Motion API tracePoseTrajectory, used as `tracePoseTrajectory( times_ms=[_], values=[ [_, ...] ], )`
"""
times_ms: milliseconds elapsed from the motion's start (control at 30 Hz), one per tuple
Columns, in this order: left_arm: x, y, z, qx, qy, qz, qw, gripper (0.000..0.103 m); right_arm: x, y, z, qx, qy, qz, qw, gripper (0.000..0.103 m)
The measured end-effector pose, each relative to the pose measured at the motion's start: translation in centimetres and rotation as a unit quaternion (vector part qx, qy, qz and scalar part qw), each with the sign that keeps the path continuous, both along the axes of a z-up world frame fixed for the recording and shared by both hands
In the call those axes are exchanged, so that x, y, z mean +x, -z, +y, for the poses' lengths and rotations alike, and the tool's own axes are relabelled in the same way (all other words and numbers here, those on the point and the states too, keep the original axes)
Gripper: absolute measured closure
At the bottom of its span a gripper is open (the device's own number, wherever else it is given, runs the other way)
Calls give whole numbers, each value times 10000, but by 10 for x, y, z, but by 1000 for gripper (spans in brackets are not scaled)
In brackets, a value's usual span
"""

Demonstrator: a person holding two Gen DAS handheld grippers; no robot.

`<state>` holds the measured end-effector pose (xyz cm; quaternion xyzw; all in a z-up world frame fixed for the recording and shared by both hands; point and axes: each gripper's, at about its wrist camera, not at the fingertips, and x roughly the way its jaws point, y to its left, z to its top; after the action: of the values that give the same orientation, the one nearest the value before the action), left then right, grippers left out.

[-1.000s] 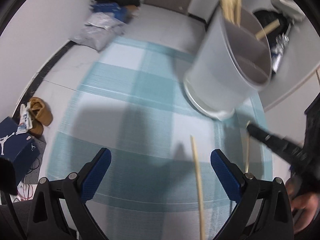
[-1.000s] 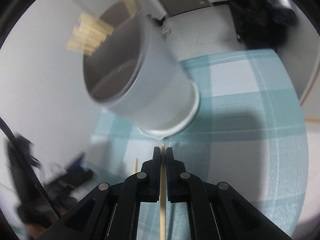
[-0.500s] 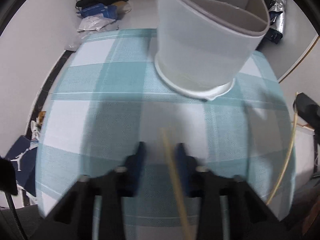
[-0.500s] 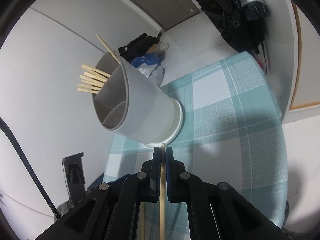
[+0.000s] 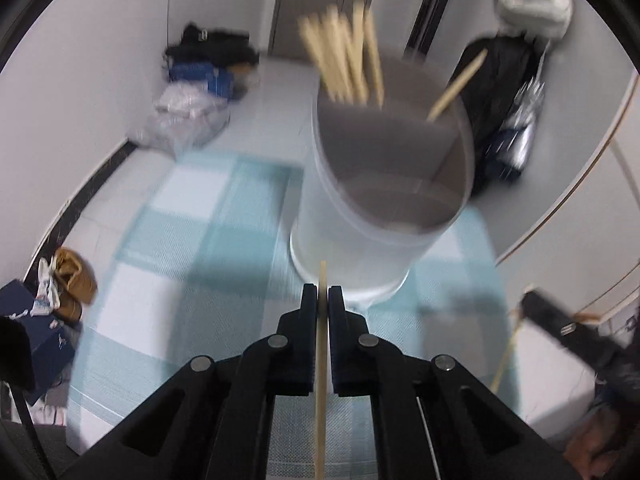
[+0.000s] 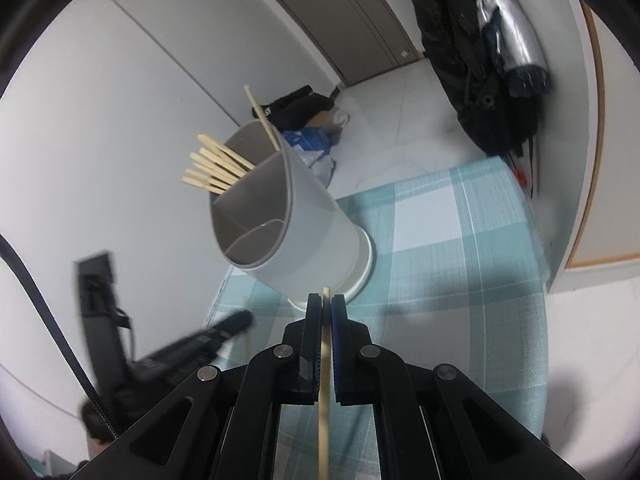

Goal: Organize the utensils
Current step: 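Lift both held chopsticks up over the utensil holder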

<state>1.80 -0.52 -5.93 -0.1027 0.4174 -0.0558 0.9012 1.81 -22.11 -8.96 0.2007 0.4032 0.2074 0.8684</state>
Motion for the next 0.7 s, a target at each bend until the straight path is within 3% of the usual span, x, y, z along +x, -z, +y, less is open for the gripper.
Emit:
tracePoseTrajectory(
  times_ms=[133, 233, 433, 700],
  values=[
    [-20, -31, 11, -74, 22, -656, 9978, 101, -7, -8, 4, -48, -41, -244, 9997, 99],
    [-35, -44, 5, -18, 70, -879, 9961, 101, -13, -16, 10, -173, -74, -515, 9985, 99],
    [-19, -44, 6, 28, 70, -866, 9962, 101, -29, -33, 25, -581, -130, -1069, 9925, 99],
    [-30, -56, 2, 129, 166, -879, 9959, 101, -34, -38, 32, -774, -114, -1199, 9897, 99]
  ],
)
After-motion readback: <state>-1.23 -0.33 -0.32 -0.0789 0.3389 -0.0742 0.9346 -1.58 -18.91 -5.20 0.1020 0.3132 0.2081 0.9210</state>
